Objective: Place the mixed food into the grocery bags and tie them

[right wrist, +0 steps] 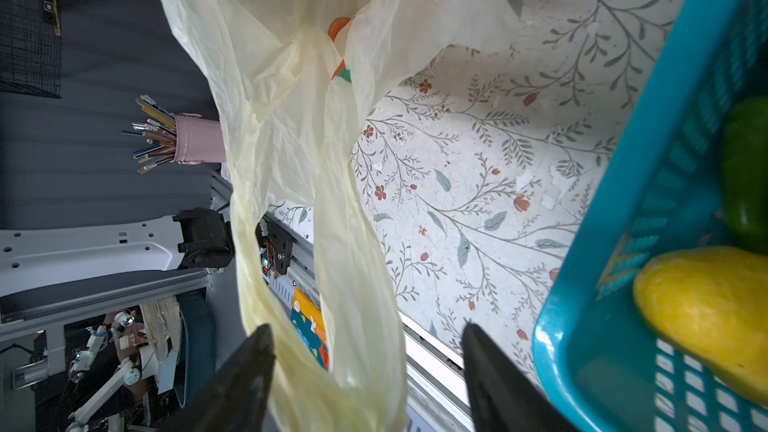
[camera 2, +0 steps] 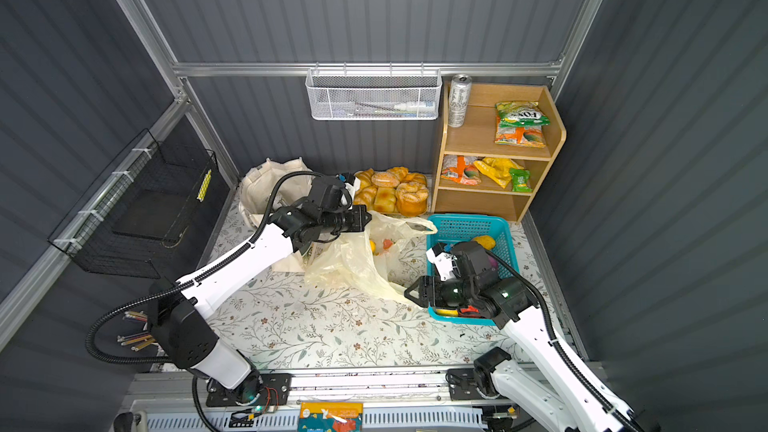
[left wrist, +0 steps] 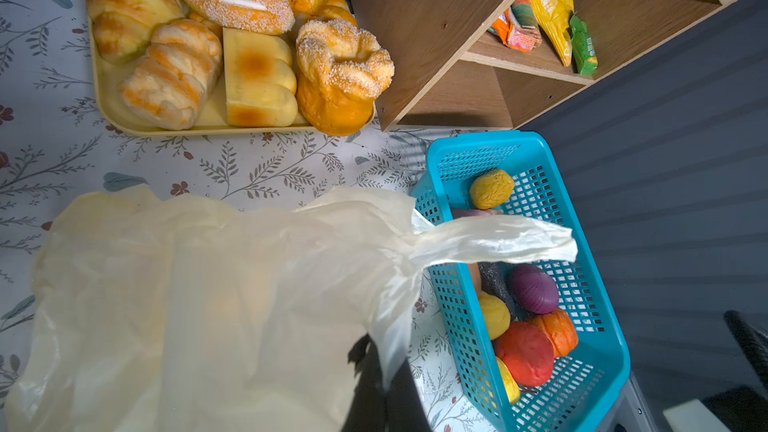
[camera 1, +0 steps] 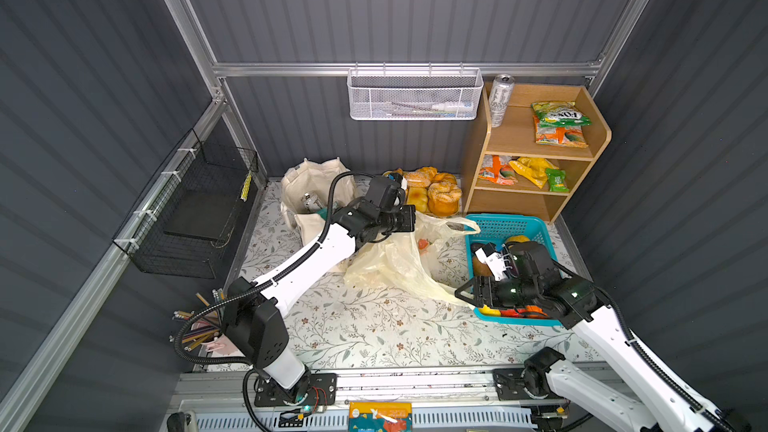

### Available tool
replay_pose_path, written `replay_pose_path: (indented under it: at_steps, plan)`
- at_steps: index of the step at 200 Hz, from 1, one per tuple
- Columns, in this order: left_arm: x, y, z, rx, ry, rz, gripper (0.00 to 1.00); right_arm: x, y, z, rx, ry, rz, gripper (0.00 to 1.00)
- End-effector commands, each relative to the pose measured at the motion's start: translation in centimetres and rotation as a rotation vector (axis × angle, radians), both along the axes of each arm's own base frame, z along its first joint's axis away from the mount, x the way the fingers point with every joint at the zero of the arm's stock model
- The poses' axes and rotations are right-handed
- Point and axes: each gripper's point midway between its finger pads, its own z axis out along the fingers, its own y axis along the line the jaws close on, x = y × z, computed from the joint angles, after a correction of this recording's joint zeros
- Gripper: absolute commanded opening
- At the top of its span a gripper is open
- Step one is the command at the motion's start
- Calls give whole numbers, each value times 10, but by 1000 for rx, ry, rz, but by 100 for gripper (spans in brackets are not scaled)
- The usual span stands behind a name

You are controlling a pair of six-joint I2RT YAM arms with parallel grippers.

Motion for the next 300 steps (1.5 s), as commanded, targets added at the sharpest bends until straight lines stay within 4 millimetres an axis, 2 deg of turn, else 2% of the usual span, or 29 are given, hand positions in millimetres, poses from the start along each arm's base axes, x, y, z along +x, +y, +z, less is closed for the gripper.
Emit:
replay_pose_path:
  at_steps: [1,12,52,81,86,93,105,109,133,156,162,171,187,206,209,218,231,248,272,300]
  plan:
    - [8,0,7,-5,-30,15,0,2,6,9,49,-9,-8,21]
    - [9,1,7,0,-35,25,0,3,9,16,75,-16,-4,0]
    - [15,-1,12,2,-58,30,0,10,11,40,103,-69,-19,0]
    - [32,0,14,16,-73,31,0,23,12,71,129,-159,-44,0]
    - [34,-1,17,15,-84,21,14,27,13,77,141,-172,-48,0]
    - [36,-1,20,18,-105,11,48,32,16,87,157,-194,-50,0]
    - [40,5,26,46,-146,12,94,42,20,102,171,-229,-54,0]
    - [42,10,28,60,-160,19,99,46,21,108,175,-241,-58,0]
    - [49,56,49,102,-235,57,100,71,33,142,214,-305,-55,0]
    - [33,96,82,132,-354,67,100,92,47,172,243,-352,-31,0]
    - [25,103,91,147,-385,66,100,94,49,182,254,-372,-24,0]
    - [14,110,101,160,-418,56,100,106,56,183,252,-362,-14,0]
    - [-8,112,117,123,-454,5,100,114,65,194,270,-375,12,0]
    - [-29,105,129,24,-459,-44,100,121,70,206,280,-390,21,0]
    - [-31,103,117,17,-433,-54,100,122,70,208,283,-391,23,0]
    - [-38,94,116,-37,-423,-77,100,123,72,213,292,-396,25,0]
    - [-53,70,115,-74,-438,-144,100,124,72,219,294,-406,21,0]
    - [-73,36,109,-39,-506,-217,100,124,70,225,287,-417,20,0]
    - [-65,21,91,-18,-526,-147,100,121,70,230,295,-419,24,0]
    - [-38,11,89,-58,-579,-32,100,113,74,234,319,-406,46,0]
